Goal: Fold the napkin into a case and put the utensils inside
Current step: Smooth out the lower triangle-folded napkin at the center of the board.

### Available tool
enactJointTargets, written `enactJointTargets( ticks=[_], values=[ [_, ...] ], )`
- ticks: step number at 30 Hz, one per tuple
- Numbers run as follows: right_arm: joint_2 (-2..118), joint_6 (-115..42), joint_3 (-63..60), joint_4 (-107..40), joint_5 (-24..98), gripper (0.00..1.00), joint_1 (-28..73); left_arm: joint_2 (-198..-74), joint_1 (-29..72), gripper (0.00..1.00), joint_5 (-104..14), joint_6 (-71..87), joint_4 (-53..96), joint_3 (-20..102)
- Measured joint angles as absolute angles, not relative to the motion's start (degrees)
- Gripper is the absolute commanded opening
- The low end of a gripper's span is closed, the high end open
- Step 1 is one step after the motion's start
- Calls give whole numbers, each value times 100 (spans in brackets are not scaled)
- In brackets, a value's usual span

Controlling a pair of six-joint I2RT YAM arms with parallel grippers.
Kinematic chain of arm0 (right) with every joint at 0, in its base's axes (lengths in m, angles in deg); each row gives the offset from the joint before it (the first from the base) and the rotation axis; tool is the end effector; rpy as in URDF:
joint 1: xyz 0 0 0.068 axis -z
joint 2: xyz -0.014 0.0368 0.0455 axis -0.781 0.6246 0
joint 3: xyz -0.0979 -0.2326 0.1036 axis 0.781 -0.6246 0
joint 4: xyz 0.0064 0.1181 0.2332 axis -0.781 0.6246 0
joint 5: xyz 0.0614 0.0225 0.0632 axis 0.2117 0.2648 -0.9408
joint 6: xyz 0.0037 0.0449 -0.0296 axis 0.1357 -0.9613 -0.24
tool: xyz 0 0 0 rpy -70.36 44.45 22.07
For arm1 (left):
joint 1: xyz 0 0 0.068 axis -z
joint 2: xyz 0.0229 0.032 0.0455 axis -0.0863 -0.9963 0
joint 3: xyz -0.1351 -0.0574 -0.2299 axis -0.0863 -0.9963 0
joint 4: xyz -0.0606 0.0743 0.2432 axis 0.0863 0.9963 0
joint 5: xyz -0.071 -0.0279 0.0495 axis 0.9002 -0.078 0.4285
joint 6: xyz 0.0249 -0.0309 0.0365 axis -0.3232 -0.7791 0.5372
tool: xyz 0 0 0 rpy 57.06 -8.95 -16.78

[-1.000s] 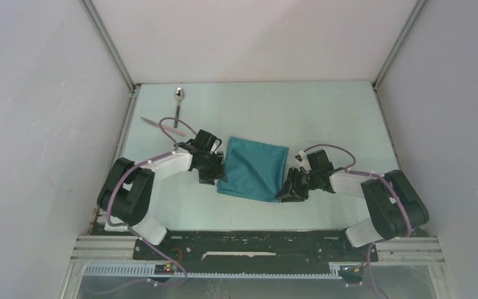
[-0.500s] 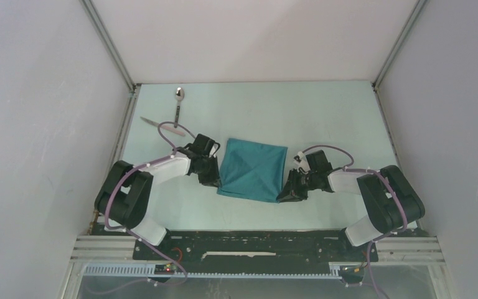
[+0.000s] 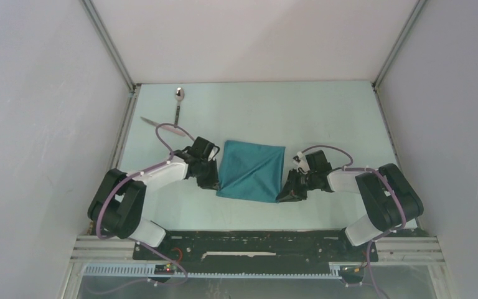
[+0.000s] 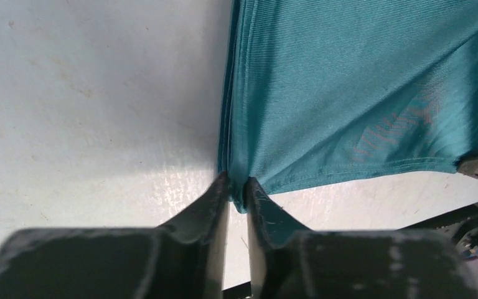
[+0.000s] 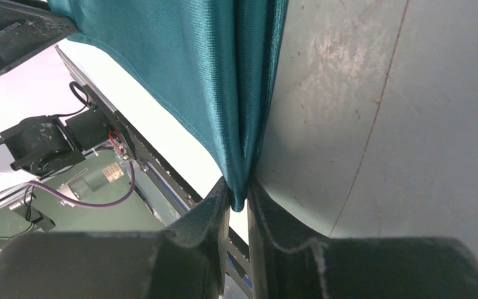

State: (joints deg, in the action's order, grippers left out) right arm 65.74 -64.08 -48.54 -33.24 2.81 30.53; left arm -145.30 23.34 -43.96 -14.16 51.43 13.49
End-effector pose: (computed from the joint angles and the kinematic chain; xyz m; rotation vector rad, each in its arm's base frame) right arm 0.2121 0.1062 0.1058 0.0587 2.7761 1.2719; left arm 0.2285 -0.1298 0.1629 -0.0972 2.8543 -0.4935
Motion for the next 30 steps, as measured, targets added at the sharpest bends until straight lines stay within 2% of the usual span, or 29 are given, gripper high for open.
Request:
enactJointTargets(
  ticks=[3,6,8,10,14,18,22,24,28,30],
  values=[
    [6574,-6410,-4854,-3337,263,25,3053,-14520,2376,5,-4393,-1455,5148,1305],
    [6574,-6406,-4854,-3335,263,25,3053,-14520,2409,3,-4391,-1464,5156,1246],
    [6568,-6391,-4854,-3326,265,25,3051,-14517,2422,5,-4393,-1464,5172,1231],
    [6559,-6371,-4854,-3302,270,24,3051,-14485,2444,12,-4415,-1466,5222,1228],
    [6546,-6327,-4852,-3278,285,27,3047,-14301,2516,32,-4435,-1477,5312,1228],
    [6513,-6321,-4850,-3238,265,42,3044,-14275,2544,52,-4435,-1483,5395,1228],
    [6139,-6229,-4845,-2895,423,58,3031,-14242,2551,63,-4667,-1416,5760,1359],
    [5811,-6124,-4819,-2524,648,62,3062,-14174,2553,65,-4852,-1392,5978,1565],
    [5328,-5895,-4498,-1888,1017,64,3418,-13916,2553,64,-5130,-1403,6127,2129],
    [5331,-5835,-4223,-1781,1096,63,3600,-13846,2546,53,-5156,-1435,5937,2363]
  ],
)
